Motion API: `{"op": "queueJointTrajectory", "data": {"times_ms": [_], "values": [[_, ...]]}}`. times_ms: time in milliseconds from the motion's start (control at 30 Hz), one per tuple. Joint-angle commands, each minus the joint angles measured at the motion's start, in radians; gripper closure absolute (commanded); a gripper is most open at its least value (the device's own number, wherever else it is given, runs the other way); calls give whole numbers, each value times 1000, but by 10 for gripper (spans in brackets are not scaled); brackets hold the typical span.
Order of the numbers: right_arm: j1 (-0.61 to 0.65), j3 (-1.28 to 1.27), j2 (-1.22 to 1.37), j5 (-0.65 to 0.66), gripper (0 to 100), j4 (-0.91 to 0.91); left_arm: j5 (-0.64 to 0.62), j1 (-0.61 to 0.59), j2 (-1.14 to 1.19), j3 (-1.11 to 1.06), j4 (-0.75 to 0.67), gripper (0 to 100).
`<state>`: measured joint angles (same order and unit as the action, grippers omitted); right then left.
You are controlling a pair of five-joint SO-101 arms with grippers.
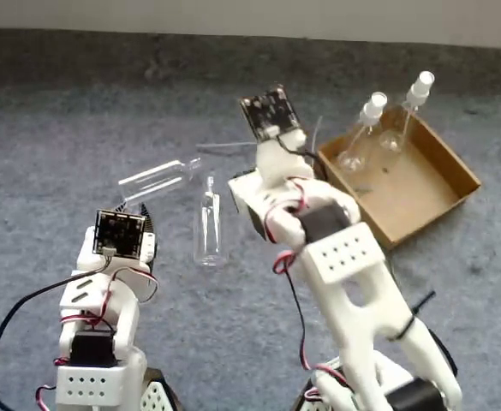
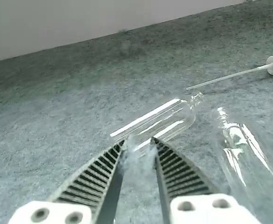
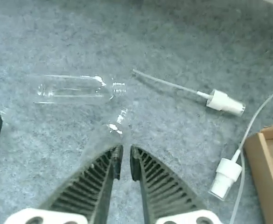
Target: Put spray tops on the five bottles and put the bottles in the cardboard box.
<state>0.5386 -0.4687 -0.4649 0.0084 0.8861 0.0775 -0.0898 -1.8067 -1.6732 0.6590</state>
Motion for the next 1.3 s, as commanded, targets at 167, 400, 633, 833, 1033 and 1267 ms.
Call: {"op": "queueJointTrajectory", "data": {"times_ms": [167, 400, 633, 833, 1033, 1267], "values": [[51, 260, 285, -51, 848, 99, 3, -71, -8, -13, -80, 958], [122, 352, 532, -153, 670, 91, 3, -105, -8, -15, -89, 958], [125, 513, 728, -302, 638, 77, 3, -102, -8, -15, -89, 958], [213, 568, 817, -311, 638, 76, 3, -102, -8, -15, -89, 958], [232, 570, 888, -305, 642, 77, 3, -102, -8, -15, -89, 958], [182, 567, 917, -304, 810, 81, 3, -101, -8, -16, -89, 958]]}}
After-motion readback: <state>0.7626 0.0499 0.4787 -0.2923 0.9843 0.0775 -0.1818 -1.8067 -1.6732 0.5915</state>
